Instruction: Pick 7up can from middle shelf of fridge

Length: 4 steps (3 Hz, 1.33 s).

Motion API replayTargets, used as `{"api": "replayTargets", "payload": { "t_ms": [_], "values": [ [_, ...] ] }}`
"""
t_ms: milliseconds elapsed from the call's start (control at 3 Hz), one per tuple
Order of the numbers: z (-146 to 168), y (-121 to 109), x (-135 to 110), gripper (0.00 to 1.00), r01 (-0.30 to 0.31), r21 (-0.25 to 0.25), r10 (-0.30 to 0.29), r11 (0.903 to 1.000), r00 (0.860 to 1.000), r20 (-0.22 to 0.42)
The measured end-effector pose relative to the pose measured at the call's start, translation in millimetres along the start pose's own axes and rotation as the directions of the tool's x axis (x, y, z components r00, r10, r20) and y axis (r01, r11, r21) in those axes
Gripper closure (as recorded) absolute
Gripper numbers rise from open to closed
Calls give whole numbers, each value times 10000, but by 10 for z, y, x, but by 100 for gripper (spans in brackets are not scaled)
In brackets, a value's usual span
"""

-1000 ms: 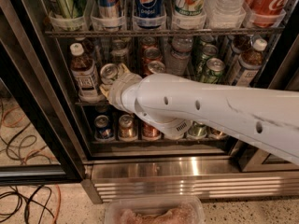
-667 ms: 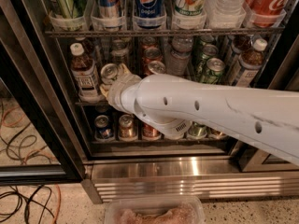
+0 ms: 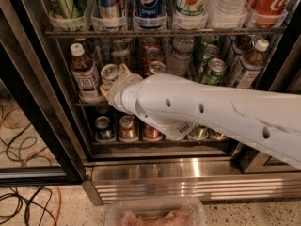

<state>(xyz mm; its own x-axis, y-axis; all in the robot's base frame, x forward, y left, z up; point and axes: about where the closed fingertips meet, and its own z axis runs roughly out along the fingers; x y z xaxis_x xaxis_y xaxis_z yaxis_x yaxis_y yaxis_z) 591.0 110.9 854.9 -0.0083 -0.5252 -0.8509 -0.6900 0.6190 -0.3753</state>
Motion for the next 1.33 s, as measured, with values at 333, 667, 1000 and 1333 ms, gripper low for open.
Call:
{"api": "replayTargets", "payload": {
  "t_ms": [333, 667, 1000, 1333],
  "values": [
    [-164, -83, -339, 100, -120, 334, 97, 9994, 9975, 700],
    [-356, -155, -505, 100, -185, 876, 77, 9960, 9924, 1227],
    [-541, -213, -433, 100, -102, 1144, -48, 9934, 9915, 1301],
    [-766, -203, -229, 100, -62, 1113, -44, 9938, 9955, 949]
  ]
}}
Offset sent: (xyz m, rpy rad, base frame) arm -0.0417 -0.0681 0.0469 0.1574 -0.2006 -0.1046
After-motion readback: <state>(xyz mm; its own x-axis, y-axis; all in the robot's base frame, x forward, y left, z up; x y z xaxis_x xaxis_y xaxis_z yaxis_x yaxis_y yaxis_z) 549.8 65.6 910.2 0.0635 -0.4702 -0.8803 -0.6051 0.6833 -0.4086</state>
